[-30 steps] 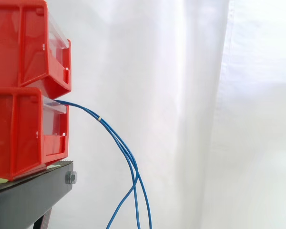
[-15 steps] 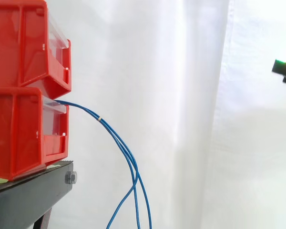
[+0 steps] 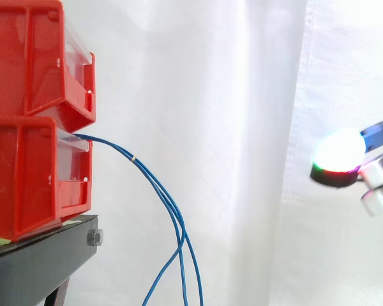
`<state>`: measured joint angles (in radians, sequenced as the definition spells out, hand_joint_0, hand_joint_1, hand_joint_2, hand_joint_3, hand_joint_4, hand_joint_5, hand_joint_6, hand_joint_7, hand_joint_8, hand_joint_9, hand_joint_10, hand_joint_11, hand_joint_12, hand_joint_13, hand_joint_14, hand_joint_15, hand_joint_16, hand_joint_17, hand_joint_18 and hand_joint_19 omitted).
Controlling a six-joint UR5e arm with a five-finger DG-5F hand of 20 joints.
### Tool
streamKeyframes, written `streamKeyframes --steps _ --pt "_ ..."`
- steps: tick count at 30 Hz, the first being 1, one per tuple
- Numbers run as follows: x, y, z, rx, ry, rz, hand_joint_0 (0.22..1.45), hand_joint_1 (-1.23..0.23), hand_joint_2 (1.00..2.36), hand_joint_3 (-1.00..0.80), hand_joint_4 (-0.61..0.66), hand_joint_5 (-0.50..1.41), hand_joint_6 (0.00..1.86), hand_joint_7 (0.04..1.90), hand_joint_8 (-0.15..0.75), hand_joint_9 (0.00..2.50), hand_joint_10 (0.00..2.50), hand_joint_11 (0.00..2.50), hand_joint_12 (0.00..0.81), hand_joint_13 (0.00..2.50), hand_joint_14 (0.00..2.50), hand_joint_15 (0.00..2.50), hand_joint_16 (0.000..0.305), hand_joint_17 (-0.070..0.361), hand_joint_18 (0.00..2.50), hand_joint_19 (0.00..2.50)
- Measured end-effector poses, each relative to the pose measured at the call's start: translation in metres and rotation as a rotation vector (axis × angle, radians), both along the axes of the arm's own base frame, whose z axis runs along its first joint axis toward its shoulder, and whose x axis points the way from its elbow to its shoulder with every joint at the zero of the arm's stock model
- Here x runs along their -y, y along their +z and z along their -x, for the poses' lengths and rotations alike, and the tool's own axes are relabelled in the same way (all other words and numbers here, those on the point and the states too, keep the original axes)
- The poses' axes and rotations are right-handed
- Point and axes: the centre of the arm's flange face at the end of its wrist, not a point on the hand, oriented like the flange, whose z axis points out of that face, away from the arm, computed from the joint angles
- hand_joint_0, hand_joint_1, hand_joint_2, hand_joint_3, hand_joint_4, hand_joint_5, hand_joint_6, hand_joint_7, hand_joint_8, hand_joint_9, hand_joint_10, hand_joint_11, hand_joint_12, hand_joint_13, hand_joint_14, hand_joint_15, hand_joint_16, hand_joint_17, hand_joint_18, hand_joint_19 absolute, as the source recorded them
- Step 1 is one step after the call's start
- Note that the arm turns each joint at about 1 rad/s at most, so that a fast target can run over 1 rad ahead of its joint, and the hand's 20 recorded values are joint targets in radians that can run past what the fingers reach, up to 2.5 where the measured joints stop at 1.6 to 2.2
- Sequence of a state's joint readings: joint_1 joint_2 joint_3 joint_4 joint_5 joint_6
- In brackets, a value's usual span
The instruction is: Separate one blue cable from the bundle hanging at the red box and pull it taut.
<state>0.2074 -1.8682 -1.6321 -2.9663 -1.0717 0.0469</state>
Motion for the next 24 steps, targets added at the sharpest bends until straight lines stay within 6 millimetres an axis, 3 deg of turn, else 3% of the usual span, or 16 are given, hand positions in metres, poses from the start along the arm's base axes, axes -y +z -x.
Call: streamKeyframes --steps 7,14,24 --pt "-0.008 -0.022 -0.037 0.002 -0.011 -0.007 0.51 -0.88 1.00 -0.50 0.21 -0.19 0.50 0.76 0.303 0.75 0.01 0.39 0.332 0.60 0.01 0.25 0.039 0.088 0.53 0.42" --pt "-0.011 -0.026 -0.048 0.026 -0.029 0.044 0.51 -0.86 1.00 -0.50 0.21 -0.19 0.50 0.75 0.305 0.75 0.01 0.40 0.332 0.59 0.01 0.25 0.039 0.087 0.53 0.41" --pt "-0.020 -0.058 -0.077 0.035 -0.033 0.037 0.51 -0.84 1.00 -0.50 0.21 -0.19 0.50 0.75 0.306 0.77 0.01 0.40 0.328 0.59 0.01 0.24 0.038 0.086 0.53 0.41"
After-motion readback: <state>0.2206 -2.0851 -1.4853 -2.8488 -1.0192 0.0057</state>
